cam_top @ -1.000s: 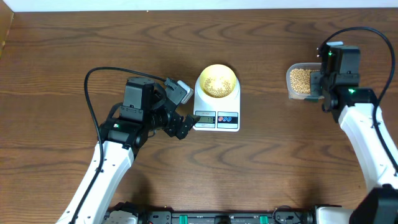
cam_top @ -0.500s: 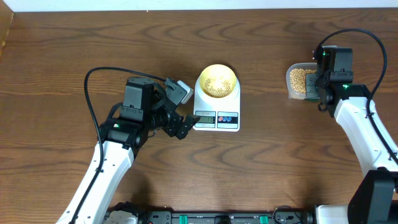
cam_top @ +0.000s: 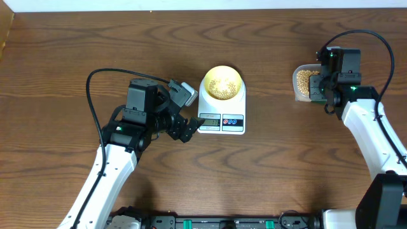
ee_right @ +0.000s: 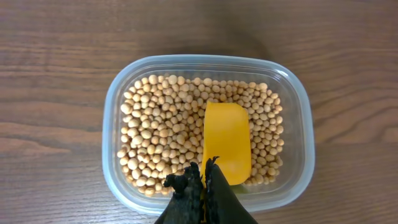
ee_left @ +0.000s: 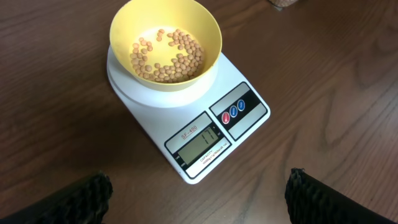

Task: Scoop item into bowl and weigh 50g on scale
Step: 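Lower the yellow scoop into the soybean tub with the right gripper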

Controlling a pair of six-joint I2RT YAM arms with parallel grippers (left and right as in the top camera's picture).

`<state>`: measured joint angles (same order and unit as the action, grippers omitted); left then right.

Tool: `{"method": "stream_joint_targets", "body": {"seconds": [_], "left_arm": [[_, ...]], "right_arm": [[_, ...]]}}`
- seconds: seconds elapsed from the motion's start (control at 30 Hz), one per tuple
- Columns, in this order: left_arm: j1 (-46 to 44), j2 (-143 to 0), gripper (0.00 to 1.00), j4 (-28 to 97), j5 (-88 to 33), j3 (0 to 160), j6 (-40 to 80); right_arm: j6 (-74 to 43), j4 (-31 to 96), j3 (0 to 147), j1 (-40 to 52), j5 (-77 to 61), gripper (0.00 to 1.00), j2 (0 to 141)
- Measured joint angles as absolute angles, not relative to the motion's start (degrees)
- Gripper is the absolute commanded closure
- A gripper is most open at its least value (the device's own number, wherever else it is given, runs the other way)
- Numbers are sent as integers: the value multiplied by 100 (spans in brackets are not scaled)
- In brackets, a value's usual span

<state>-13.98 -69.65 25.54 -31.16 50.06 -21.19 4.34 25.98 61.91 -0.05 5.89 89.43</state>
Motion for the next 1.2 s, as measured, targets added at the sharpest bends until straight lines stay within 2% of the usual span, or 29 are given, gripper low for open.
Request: {"method": "stream_joint_targets", "body": {"seconds": [0.6,1.2], "left_arm": [[-1398,-6965,9,2554,-3116,5006,-2119],[-1398,-6965,9,2554,-3116,5006,-2119]], "right_arm": [[443,2591,6191,-10,137,99,8943],[462,2550,6191,-685,-1000,99,8943]]}}
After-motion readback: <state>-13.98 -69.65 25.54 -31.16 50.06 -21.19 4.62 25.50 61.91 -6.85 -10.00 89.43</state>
